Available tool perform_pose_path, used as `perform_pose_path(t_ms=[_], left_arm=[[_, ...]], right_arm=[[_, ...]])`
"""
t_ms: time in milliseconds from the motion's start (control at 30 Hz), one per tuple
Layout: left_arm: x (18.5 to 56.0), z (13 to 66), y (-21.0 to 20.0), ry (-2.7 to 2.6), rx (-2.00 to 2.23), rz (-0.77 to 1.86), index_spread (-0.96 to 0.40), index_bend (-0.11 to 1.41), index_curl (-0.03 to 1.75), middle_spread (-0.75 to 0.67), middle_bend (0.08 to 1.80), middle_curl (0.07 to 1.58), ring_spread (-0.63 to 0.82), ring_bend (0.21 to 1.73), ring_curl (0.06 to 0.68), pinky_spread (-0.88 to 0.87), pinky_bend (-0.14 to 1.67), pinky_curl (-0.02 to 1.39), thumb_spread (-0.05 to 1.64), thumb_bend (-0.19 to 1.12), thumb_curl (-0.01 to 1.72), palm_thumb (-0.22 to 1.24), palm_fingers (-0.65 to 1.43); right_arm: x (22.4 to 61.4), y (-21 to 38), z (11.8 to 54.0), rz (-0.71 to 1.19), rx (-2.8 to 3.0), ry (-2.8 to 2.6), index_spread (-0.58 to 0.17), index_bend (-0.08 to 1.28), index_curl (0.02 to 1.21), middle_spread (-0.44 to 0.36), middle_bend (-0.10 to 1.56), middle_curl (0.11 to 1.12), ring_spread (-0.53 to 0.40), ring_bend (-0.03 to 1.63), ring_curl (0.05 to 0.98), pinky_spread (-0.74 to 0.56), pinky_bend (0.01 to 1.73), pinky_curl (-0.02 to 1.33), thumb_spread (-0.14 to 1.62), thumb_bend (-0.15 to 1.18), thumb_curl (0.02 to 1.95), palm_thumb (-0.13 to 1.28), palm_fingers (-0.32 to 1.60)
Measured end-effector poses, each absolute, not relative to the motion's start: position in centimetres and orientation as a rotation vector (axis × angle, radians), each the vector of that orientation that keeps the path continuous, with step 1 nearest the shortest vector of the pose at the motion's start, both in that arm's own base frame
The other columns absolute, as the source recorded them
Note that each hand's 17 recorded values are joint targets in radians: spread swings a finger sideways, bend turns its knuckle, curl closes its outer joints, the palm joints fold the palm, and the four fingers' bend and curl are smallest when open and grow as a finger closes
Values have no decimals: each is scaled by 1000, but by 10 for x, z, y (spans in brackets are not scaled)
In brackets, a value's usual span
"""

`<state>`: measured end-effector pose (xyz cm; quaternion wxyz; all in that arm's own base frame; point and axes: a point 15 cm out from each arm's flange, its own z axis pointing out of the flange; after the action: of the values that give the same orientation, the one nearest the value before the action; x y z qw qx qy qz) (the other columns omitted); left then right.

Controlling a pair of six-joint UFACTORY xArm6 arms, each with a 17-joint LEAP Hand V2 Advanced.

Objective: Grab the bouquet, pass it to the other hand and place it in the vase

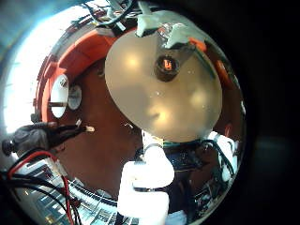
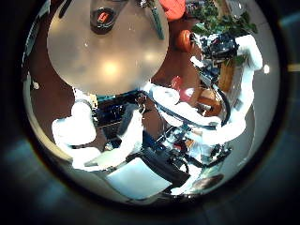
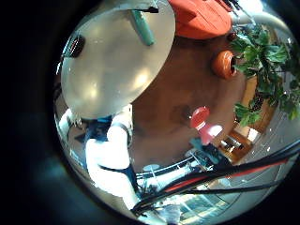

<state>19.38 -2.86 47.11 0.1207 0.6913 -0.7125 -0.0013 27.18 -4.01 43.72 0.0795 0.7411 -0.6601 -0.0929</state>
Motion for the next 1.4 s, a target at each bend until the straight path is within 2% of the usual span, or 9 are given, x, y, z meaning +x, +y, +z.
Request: perform_pose_path(t_ms=[367,600,733,967,1200,1400], left_arm=[[206,472,-54,-2072,1988,76,50,171,322,348,238,363,493,594,170,496,191,311,1102,-22,328,356,194],[197,474,-63,-2112,1933,32,50,177,329,339,234,364,491,589,167,492,188,304,1113,-21,328,361,201],[195,478,-73,-2167,1881,33,50,178,335,341,231,363,493,578,165,493,187,301,1114,-22,328,361,197],[186,475,-95,-2283,1744,11,54,182,346,354,210,358,509,551,159,498,190,298,1117,-24,326,349,178],[176,464,-103,-2330,1656,-20,61,177,348,369,204,356,522,534,158,502,189,296,1121,-23,325,332,168],[162,442,-104,-2322,1633,-3,67,176,348,382,196,354,537,528,161,508,191,296,1127,-22,323,318,153]], right_arm=[[263,-104,436,-314,2177,-1975,-333,180,336,0,289,365,58,571,160,352,468,126,1239,-16,324,483,338],[268,-122,427,-364,2157,-1997,-315,147,319,-12,282,362,32,608,173,334,462,138,1240,-16,322,484,360],[290,-128,422,-406,2148,-2007,-271,124,289,-5,288,363,-10,721,204,264,513,149,1239,-22,317,466,400],[316,-111,413,-487,2096,-2128,-220,145,269,3,357,388,-49,802,232,218,543,152,1207,-21,323,442,402],[367,-92,395,-468,1987,-2207,-195,159,275,-19,409,412,-101,856,250,129,619,153,1148,-18,350,485,446],[417,-68,367,-446,1934,-2407,-157,155,274,-16,430,430,-122,899,275,81,697,160,1132,-20,359,493,372]])
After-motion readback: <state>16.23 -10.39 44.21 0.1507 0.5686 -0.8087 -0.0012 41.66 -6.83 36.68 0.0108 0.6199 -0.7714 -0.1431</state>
